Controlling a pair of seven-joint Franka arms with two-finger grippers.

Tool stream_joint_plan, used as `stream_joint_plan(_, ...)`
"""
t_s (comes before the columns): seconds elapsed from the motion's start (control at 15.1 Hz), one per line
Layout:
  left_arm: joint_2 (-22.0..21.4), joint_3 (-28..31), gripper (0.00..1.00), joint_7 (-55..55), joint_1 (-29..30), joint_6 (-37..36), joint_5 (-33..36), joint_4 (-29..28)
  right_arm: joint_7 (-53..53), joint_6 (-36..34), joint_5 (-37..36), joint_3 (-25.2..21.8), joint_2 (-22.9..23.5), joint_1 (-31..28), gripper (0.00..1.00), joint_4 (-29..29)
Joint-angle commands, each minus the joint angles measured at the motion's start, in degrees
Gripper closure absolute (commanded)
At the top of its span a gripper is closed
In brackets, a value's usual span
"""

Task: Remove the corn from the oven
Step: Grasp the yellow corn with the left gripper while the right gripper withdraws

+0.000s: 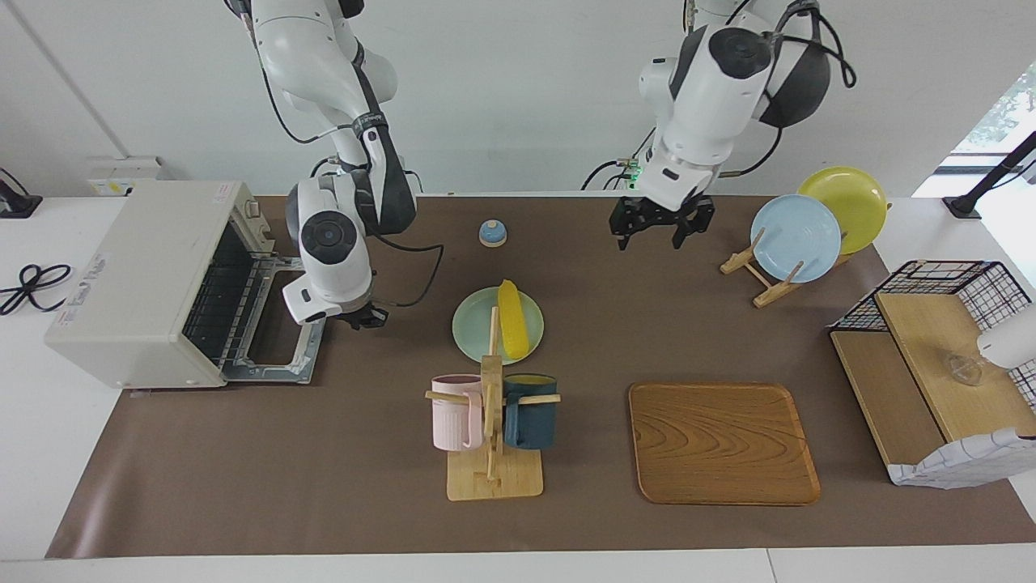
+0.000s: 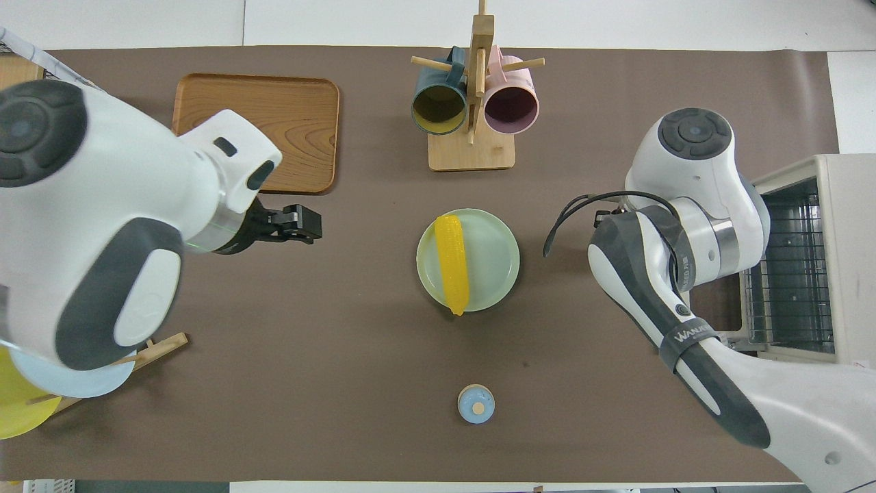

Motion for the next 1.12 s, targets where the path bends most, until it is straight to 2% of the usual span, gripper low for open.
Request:
stream_joint_plan(0.0, 7.10, 0.98, 0.00, -6.57, -6.36, 7.52, -0.61, 0.52, -2.89, 2.52, -1.37, 0.87, -4.24, -2.68, 1.00, -6.20)
stream_joint_plan(0.2, 13.25, 1.07, 0.00, -8.35, -9.88, 12.20, -2.53, 2.18, -4.39, 3.30, -3.56, 0.96, -3.81, -5.67, 1.00, -7.34)
stream_joint_plan(0.33, 20.27, 1.16, 0.00, -9.40, -12.35, 14.22, -2.81, 6.13, -4.39, 4.97, -3.65, 0.87, -3.89, -6.29, 1.00, -9.27)
stream_joint_plan(0.4, 21.70, 1.16, 0.00, -9.58, -12.88, 15.79, -2.81, 6.41, -4.39, 5.59, -3.65, 0.96, -3.98, -6.73, 1.00, -10.15)
stream_joint_plan(0.6, 23.20, 1.07, 0.00, -9.49, -13.15, 20.01, -2.72, 6.06, -5.97, 6.39, -3.74, 0.87, -4.07, -7.70, 1.00, -10.51)
stream_joint_plan(0.79, 23.56, 1.07, 0.00, -8.97, -13.06, 21.43, -2.19, 4.92, -7.91, 4.46, -9.17, 0.87, -4.15, -8.49, 1.00, -9.29)
stream_joint_plan(1.06, 23.47, 1.07, 0.00, -9.58, -14.29, 23.89, -2.54, 2.63, -14.91, -5.81, -10.16, 0.96, -5.73, -10.41, 1.00, -2.27)
